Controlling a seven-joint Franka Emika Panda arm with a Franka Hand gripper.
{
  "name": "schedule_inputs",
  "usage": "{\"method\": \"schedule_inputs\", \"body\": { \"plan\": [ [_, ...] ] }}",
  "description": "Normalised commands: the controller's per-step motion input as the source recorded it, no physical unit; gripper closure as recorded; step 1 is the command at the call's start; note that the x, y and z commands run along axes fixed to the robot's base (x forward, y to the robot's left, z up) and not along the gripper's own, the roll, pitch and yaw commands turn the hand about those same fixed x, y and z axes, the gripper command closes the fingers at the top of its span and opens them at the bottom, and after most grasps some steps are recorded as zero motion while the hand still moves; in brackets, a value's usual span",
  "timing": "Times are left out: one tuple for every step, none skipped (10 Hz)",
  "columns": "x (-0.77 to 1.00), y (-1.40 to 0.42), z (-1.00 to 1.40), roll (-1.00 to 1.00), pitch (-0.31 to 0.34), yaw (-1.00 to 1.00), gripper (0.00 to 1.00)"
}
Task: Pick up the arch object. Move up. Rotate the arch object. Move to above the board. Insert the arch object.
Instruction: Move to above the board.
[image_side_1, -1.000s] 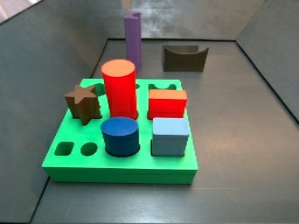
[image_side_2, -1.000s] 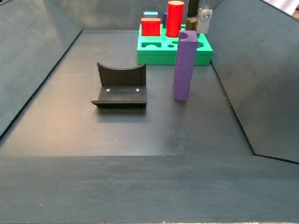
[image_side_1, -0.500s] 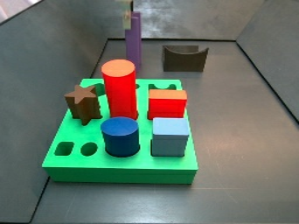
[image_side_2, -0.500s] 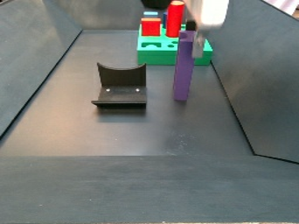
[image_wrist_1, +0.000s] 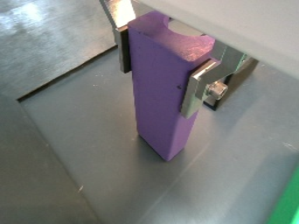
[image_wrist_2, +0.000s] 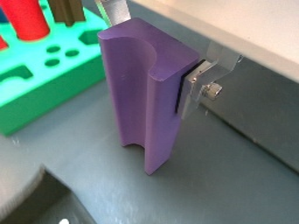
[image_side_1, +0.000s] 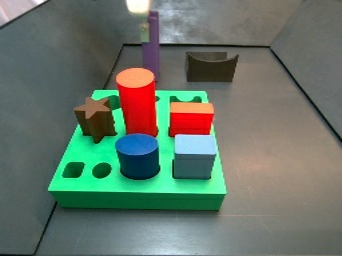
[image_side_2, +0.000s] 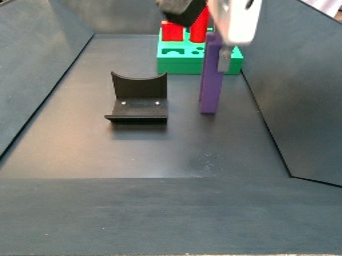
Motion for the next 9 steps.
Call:
{"method": "schedule_inputs", "body": {
  "plan": [
    [-0.63, -0.17, 1.0, -0.16, -0.167, 0.05, 1.0],
    [-0.61, -0.15, 1.0, -0.14, -0.121, 0.04, 1.0],
    [-0.57, -0.14, 1.0, -0.13, -0.068, 0.03, 1.0],
    [-0.47, -0.12, 1.0, -0.11, -0.013, 0.02, 1.0],
    [-0.37, -0.1, 1.0, -0.1, 0.007, 0.02, 1.0],
    [-0.29, -0.08, 1.0, -0.08, 0.037, 0.02, 1.0],
    [-0.19, -0.06, 0.81, -0.06, 0.05, 0.02, 1.0],
    [-0.13, -0.04, 0.64, -0.05, 0.043, 0.01, 1.0],
    [-0.06, -0.03, 0.41, -0.04, 0.051, 0.01, 1.0]
  ]
}}
